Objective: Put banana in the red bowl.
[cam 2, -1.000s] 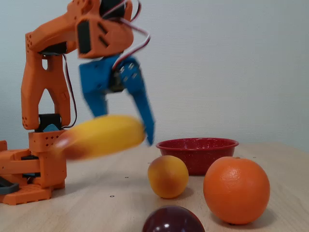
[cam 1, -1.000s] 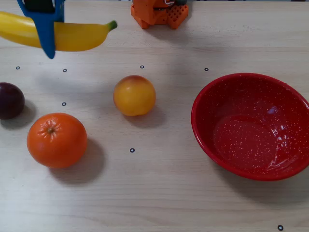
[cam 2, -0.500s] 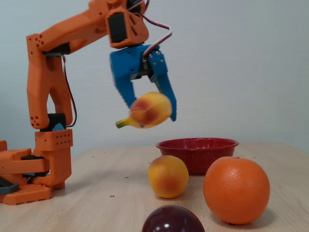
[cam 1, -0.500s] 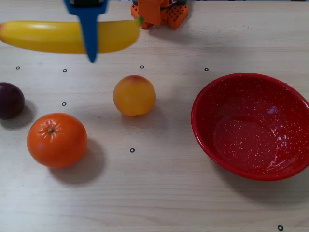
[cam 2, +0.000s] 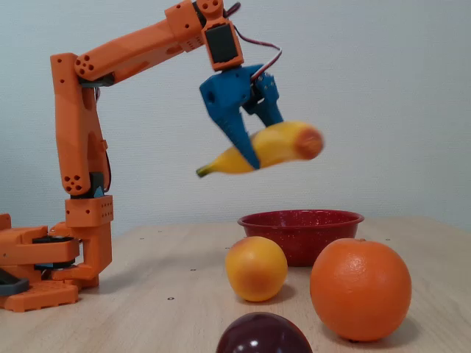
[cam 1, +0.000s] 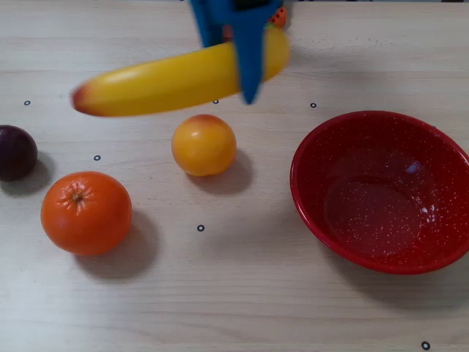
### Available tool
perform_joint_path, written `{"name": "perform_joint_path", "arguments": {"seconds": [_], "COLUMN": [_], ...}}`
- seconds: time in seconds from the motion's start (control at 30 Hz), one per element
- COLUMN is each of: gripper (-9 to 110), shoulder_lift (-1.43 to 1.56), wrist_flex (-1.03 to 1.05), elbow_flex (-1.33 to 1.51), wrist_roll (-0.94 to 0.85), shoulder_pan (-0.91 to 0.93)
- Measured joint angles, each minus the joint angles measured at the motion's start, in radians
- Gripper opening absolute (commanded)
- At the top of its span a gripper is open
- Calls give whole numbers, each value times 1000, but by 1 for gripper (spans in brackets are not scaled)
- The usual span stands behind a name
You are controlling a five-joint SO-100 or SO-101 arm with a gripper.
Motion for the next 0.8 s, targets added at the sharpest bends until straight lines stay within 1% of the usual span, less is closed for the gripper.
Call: {"name": "perform_joint_path", "arguments": {"seconds": [0.17, 0.3, 0.5, 0.8], "gripper": [0, 0, 0, 0], "shoulder_lift": [-5, -81, -176, -321], "wrist_flex": [2, 0, -9, -29], "elbow_flex": [-40, -98, -206, -330], "wrist_roll": [-5, -6, -14, -15], "shoulder_pan": [-150, -239, -318, -383]}}
